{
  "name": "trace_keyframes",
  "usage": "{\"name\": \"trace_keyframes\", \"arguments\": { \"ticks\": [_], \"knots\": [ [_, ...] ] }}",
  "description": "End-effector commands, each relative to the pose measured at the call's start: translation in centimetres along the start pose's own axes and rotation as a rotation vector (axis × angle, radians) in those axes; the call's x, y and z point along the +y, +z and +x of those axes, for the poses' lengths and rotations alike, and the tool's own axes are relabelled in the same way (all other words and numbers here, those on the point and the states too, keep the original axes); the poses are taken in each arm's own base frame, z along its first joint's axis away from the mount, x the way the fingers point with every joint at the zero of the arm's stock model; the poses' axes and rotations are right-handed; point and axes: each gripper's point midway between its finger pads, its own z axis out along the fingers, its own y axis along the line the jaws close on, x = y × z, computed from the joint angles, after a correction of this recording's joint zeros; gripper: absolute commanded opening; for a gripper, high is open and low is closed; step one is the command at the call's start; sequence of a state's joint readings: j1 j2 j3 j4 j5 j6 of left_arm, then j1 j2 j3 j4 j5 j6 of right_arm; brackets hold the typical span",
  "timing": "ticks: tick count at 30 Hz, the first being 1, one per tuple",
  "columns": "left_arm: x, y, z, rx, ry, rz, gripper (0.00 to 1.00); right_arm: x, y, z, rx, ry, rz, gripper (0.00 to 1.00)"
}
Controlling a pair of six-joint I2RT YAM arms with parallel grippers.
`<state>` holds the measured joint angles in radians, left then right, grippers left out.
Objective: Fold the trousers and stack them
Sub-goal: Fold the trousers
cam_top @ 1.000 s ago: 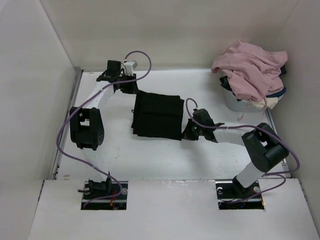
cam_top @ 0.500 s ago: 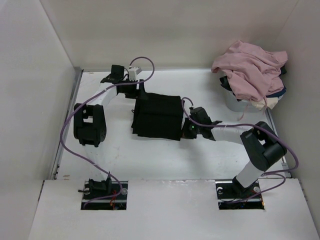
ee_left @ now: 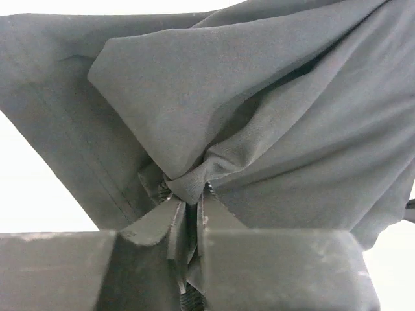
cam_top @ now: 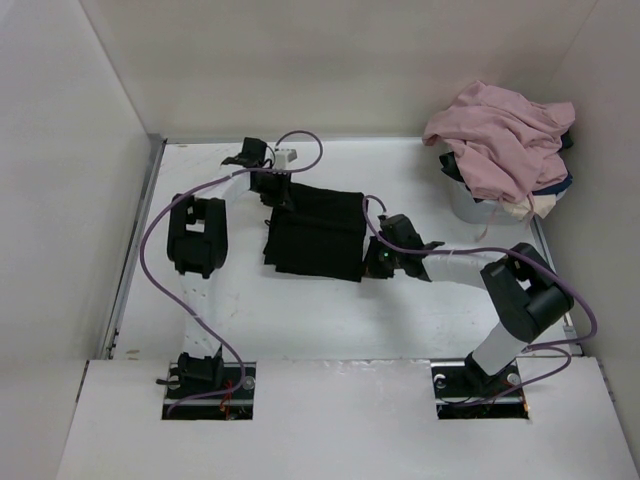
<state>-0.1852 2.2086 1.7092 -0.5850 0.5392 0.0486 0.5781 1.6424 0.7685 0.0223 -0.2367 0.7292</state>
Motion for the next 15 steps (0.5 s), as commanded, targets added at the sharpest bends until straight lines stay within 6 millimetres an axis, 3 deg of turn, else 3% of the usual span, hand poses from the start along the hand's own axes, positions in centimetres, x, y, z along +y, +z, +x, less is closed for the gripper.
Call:
{"name": "trace_keyframes", "arguments": {
  "ticks": [1, 5, 7, 9, 15],
  "knots": [
    [-3.1, -3.7, -4.8, -0.139, 0.088, 0.032, 0.00, 0.4, -0.8, -0.1, -0.013, -0.015, -0.020, 0.00],
    [-4.3, -9.2, -9.0, -0.296, 0.132, -0.010, 0.00, -0.5, -1.5, 0.6, -0.012, -0.010, -0.013, 0.00],
    [-4.3, -10.5, -9.7, -0.318, 0.118, -0.016, 0.03, -0.6, -1.7, 0.9, -0.004, -0.012, -0.019, 0.00],
    [-3.6, -10.5, -9.3, -0.313, 0.084, -0.021, 0.05, -0.4, -1.7, 1.1, 0.002, -0.016, -0.030, 0.00],
    [0.9, -7.6, -7.1, -0.264, 0.005, -0.080, 0.05, -0.2, -1.9, 1.8, 0.026, -0.017, -0.047, 0.00]
  ]
}}
